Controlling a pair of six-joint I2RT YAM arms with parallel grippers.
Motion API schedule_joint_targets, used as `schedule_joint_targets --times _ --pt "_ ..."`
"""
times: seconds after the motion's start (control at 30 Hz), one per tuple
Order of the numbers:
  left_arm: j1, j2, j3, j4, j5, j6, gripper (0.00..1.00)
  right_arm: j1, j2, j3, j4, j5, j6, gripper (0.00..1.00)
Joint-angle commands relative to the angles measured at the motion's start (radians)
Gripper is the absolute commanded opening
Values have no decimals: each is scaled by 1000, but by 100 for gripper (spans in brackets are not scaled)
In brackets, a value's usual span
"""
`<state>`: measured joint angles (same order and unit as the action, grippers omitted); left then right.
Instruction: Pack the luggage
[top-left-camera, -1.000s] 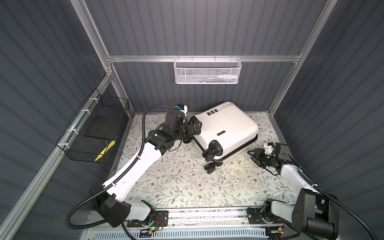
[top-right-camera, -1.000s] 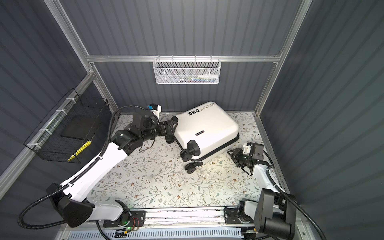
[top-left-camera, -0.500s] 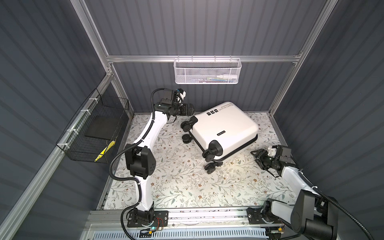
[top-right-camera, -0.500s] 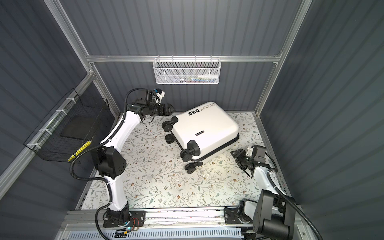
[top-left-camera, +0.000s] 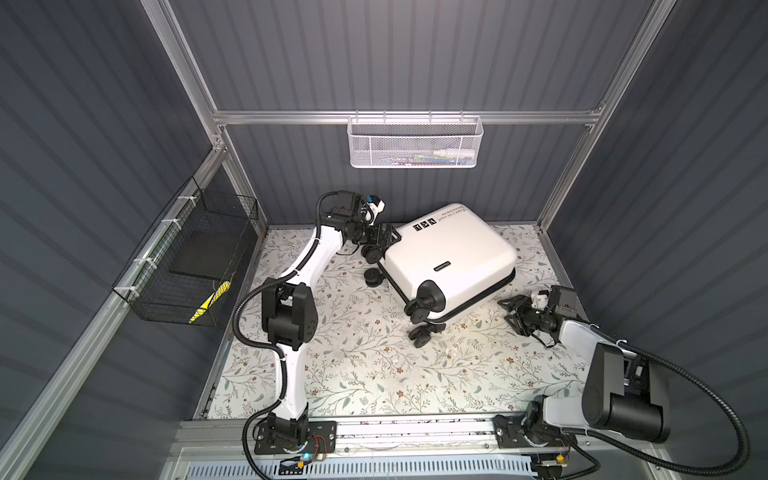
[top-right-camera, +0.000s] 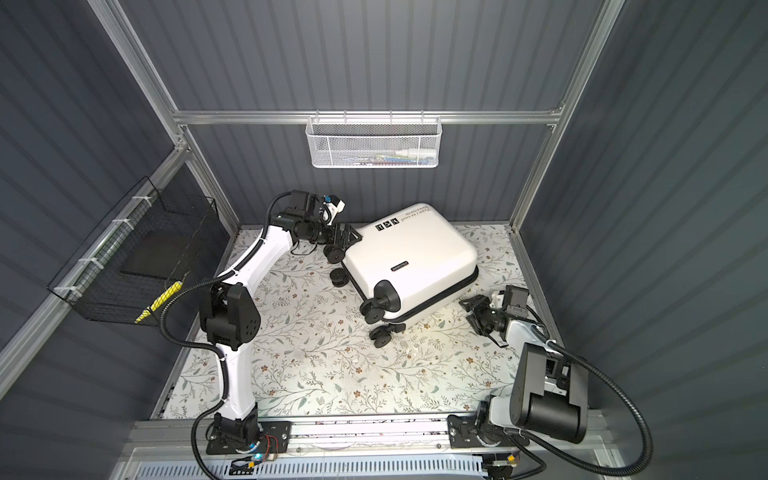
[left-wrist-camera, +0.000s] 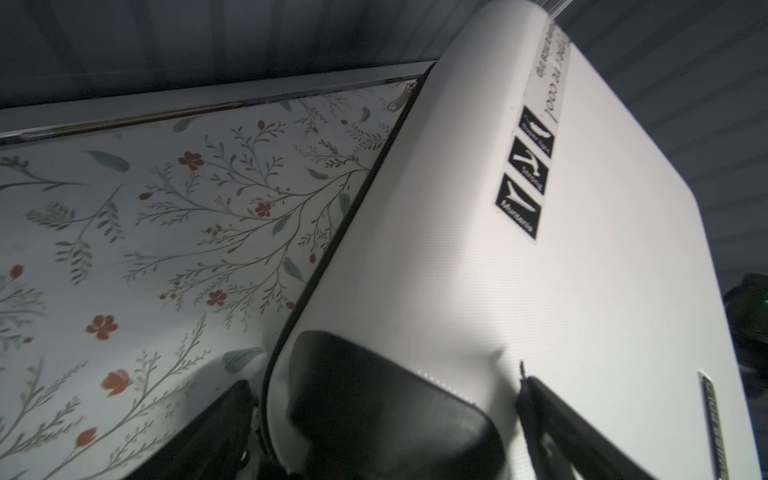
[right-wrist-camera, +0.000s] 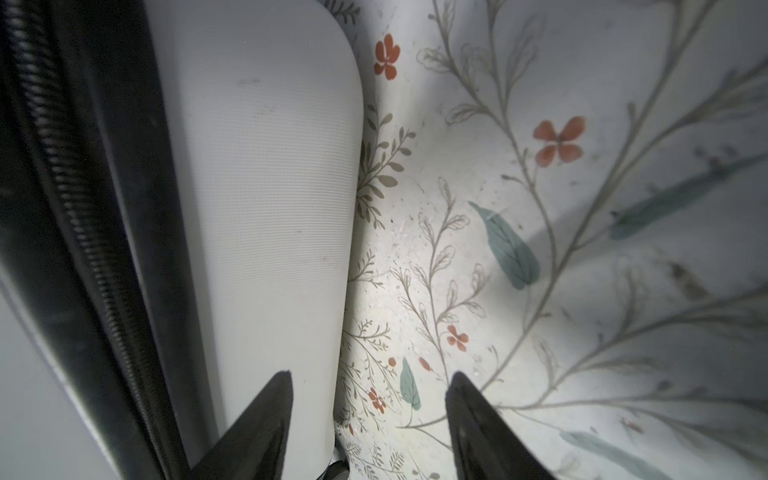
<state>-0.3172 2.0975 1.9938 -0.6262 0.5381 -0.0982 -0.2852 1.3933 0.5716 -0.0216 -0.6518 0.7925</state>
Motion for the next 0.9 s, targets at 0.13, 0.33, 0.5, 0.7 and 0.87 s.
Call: schedule_joint_targets --times 0.13,0.33,0.5,0.7,0.87 --pt "1 -101 -134 -8 73 29 100 36 88 65 79 -63 19 58" --pt "1 -219 -305 59 131 -16 100 121 167 133 82 -65 10 56" --pt "0 -338 -467 122 159 -72 100 204 218 179 86 -67 4 55" --pt "-11 -522 -704 211 172 -153 100 321 261 226 101 -57 13 54" --pt "-38 -679 -879 263 156 -221 100 411 264 241 105 -42 20 53"
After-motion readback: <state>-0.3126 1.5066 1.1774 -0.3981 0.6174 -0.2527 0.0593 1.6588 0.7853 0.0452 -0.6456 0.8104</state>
